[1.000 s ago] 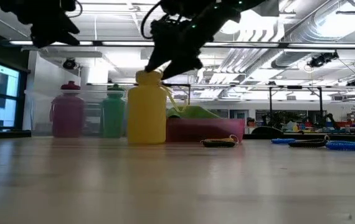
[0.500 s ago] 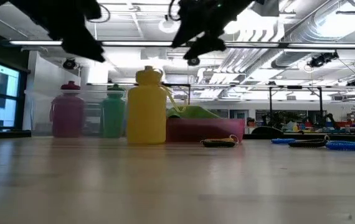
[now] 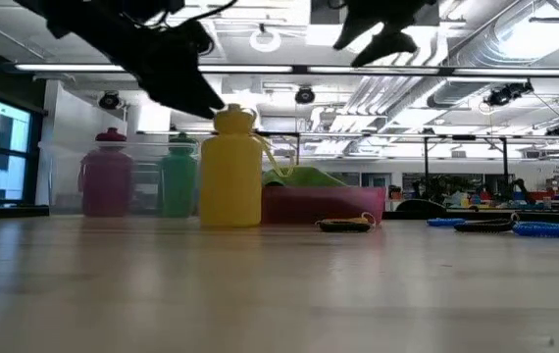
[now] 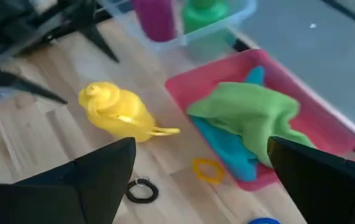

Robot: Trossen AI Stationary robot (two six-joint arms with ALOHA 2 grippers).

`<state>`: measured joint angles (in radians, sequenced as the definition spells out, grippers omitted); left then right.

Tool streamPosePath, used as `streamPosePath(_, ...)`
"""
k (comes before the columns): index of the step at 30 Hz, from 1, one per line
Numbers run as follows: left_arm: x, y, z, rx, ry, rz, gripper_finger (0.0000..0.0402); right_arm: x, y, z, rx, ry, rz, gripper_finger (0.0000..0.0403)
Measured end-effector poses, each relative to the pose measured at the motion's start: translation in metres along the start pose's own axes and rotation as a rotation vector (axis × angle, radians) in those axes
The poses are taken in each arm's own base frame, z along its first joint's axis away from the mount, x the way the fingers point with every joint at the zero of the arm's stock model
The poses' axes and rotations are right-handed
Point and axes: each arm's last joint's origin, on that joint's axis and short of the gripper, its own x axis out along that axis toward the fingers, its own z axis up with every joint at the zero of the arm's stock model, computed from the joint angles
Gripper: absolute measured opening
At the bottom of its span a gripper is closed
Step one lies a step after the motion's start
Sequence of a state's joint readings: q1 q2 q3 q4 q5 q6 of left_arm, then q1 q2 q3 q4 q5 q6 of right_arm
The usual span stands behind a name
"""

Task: Pick & Place Sports Items
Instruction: Put the yellow tumbler into the top transparent bin

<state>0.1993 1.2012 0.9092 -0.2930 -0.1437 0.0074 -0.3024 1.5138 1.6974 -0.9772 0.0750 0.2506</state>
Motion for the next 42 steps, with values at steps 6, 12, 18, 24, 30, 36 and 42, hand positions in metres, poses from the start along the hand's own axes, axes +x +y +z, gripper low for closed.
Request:
streamPosePath(6, 0.018, 0.006, 0.002, -0.049, -0.026, -0.087, 0.0396, -0.023, -0.008, 0.0, 0.029, -0.066, -0.063, 0.0294)
streamPosePath(12, 0.038, 0.006, 0.003, -0.062, -0.057, -0.103, 0.0396, -0.032, -0.009, -0.001, 0.03, -0.09, -0.074, 0.0294)
streamPosePath(18, 0.051, 0.005, -0.001, -0.062, -0.042, -0.104, 0.0389, -0.032, -0.01, -0.001, 0.025, -0.084, -0.075, 0.0294)
streamPosePath(24, 0.052, 0.004, -0.002, -0.074, -0.035, -0.104, 0.0362, -0.032, -0.01, -0.002, 0.025, -0.084, -0.077, 0.0294)
streamPosePath(30, 0.052, 0.004, -0.002, -0.093, -0.027, -0.104, 0.0333, -0.032, -0.011, -0.001, 0.007, -0.094, -0.121, 0.0294)
streamPosePath(36, 0.052, 0.004, -0.004, -0.096, -0.006, -0.102, 0.0292, -0.032, -0.011, -0.001, 0.007, -0.094, -0.124, 0.0294)
streamPosePath(42, 0.052, 0.004, -0.005, -0.098, 0.0, -0.101, 0.0251, -0.032, -0.011, -0.001, 0.007, -0.094, -0.124, 0.0294)
